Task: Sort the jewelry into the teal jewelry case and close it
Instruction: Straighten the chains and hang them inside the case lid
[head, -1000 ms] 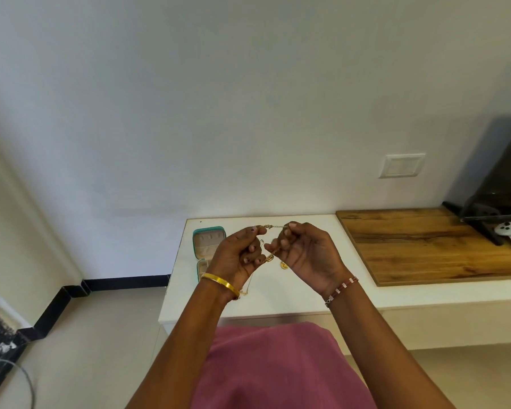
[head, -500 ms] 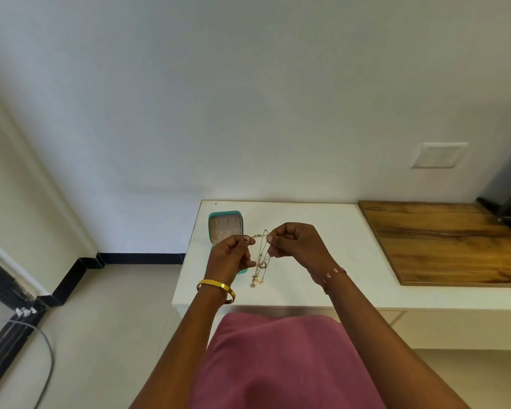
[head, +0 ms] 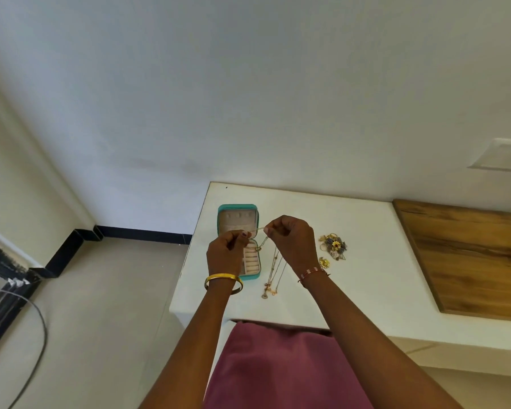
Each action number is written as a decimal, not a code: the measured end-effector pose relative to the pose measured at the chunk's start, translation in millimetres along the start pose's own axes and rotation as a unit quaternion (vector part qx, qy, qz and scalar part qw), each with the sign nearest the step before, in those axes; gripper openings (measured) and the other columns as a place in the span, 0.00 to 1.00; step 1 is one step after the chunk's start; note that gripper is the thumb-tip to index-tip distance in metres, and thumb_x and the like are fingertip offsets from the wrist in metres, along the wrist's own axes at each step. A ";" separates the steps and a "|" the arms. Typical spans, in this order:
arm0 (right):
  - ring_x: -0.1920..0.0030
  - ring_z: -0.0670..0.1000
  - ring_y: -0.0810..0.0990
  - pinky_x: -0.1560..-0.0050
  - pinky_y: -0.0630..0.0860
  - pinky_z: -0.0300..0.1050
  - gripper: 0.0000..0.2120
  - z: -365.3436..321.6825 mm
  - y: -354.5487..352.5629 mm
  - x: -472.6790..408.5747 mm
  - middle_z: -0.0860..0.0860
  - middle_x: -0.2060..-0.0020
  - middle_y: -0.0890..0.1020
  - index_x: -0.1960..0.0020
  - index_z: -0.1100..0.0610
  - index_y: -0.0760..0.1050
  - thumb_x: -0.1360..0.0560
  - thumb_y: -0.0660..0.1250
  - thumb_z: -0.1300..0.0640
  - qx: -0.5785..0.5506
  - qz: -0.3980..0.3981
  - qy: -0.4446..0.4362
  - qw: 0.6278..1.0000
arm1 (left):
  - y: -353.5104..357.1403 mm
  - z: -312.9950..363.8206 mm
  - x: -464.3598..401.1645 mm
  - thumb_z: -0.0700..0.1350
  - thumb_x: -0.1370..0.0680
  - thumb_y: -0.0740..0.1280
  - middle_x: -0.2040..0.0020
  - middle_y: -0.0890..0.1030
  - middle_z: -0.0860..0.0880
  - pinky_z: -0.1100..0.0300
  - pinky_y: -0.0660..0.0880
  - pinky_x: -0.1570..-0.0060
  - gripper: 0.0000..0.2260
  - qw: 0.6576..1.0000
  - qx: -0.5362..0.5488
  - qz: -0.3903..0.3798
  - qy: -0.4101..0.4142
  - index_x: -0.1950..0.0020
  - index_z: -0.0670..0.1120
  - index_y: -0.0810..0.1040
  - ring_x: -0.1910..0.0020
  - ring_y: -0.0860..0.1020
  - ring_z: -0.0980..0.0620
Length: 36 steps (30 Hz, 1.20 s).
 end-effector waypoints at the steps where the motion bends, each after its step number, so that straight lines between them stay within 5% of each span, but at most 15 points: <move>1: 0.64 0.47 0.76 0.65 0.68 0.27 0.05 4.7 6.1 -7.8 0.53 0.63 0.83 0.58 0.61 0.79 0.28 0.70 0.59 0.014 0.004 0.000 1.000 | 1.3 -4.1 -8.2 0.46 0.23 0.63 0.48 0.81 0.41 0.65 0.72 0.59 0.11 1.000 -0.006 0.010 -0.004 0.48 0.40 0.78 0.59 0.77 0.48; 6: 0.62 0.49 0.76 0.64 0.65 0.25 0.06 23.5 33.6 -42.6 0.53 0.60 0.83 0.56 0.60 0.79 0.27 0.68 0.57 0.066 0.026 -0.021 0.997 | 6.8 -22.1 -42.3 0.46 0.24 0.64 0.48 0.81 0.42 0.71 0.70 0.62 0.10 0.997 -0.043 0.065 -0.010 0.47 0.42 0.79 0.60 0.75 0.50; 12: 0.59 0.53 0.76 0.60 0.68 0.33 0.05 33.5 53.4 -63.9 0.55 0.61 0.81 0.57 0.61 0.79 0.30 0.70 0.60 0.110 0.087 -0.105 0.985 | 16.1 -31.9 -69.7 0.44 0.24 0.64 0.46 0.81 0.42 0.61 0.72 0.48 0.11 0.992 -0.065 0.110 -0.013 0.45 0.40 0.79 0.52 0.78 0.46; 16: 0.58 0.52 0.74 0.59 0.68 0.40 0.09 32.5 61.8 -67.5 0.56 0.61 0.80 0.58 0.61 0.79 0.30 0.67 0.55 0.166 0.127 -0.165 0.964 | 21.3 -34.4 -77.6 0.44 0.25 0.65 0.46 0.81 0.42 0.65 0.67 0.48 0.12 0.991 -0.069 0.117 0.000 0.45 0.40 0.78 0.49 0.79 0.45; 24: 0.53 0.52 0.73 0.54 0.70 0.45 0.09 28.2 76.7 -66.6 0.56 0.57 0.81 0.57 0.59 0.80 0.29 0.66 0.54 0.264 0.137 -0.261 0.918 | 24.1 -43.3 -81.8 0.44 0.26 0.66 0.44 0.80 0.41 0.52 0.74 0.42 0.13 0.990 -0.091 0.104 0.023 0.44 0.39 0.78 0.48 0.79 0.43; 31: 0.49 0.51 0.68 0.52 0.74 0.49 0.13 24.9 79.8 -67.4 0.57 0.55 0.81 0.58 0.58 0.81 0.28 0.63 0.50 0.277 0.153 -0.254 0.914 | -0.7 -49.9 -70.1 0.41 0.27 0.68 0.47 0.77 0.39 0.49 0.78 0.50 0.11 0.977 -0.067 0.194 0.053 0.45 0.40 0.77 0.49 0.76 0.44; 36: 0.48 0.51 0.67 0.52 0.74 0.49 0.10 23.7 78.8 -65.6 0.57 0.54 0.82 0.58 0.58 0.81 0.29 0.67 0.52 0.264 0.170 -0.246 0.917 | -8.0 -61.0 -81.5 0.41 0.27 0.68 0.37 0.70 0.40 0.48 0.72 0.40 0.22 0.975 -0.042 0.216 0.028 0.35 0.44 0.68 0.37 0.71 0.43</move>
Point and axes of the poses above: each hand's wrist, its own x-axis away from the middle knuckle, its own y-axis out of the palm, z = x × y, the point moved 10 cm from there along -x, towards the middle knuckle
